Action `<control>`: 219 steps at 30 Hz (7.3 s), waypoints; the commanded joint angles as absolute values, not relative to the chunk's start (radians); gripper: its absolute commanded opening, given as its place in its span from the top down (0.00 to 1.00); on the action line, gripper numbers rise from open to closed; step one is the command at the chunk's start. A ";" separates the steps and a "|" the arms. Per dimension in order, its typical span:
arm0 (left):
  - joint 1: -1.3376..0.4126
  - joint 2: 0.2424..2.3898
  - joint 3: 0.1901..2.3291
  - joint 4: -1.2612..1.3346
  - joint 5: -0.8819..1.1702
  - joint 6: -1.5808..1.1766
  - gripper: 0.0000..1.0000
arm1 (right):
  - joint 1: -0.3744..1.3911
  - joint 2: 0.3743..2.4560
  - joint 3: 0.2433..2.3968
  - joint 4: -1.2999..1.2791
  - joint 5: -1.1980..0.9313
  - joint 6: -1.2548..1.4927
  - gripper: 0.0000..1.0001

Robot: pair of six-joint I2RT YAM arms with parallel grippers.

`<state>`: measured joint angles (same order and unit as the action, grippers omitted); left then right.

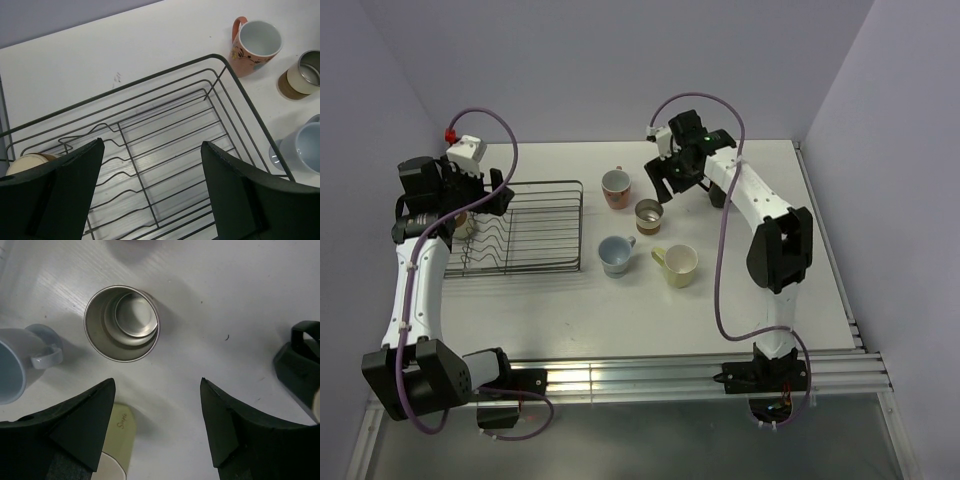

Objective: Load the cups into the dish rack

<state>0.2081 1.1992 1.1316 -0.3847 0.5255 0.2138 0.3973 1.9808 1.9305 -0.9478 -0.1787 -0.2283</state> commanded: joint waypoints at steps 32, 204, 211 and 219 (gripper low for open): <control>0.196 1.209 1.154 -0.387 0.575 0.110 0.16 | 0.411 2.206 1.973 -0.845 -0.198 -0.103 0.56; 0.204 1.238 1.439 -0.721 0.945 -0.137 1.00 | 1.144 1.206 0.492 1.314 0.118 -1.551 0.00; 0.219 1.253 1.532 -0.787 0.481 0.037 1.00 | 1.106 1.164 0.868 0.405 0.396 -1.073 0.00; 0.224 1.236 1.439 -0.724 0.034 0.181 1.00 | 1.017 1.256 1.081 0.025 0.358 -0.800 0.00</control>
<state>0.2180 1.2659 1.4757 -0.7746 0.2604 0.0925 1.0458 1.2255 1.0115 0.2562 0.3508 -0.9695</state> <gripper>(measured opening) 0.722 0.998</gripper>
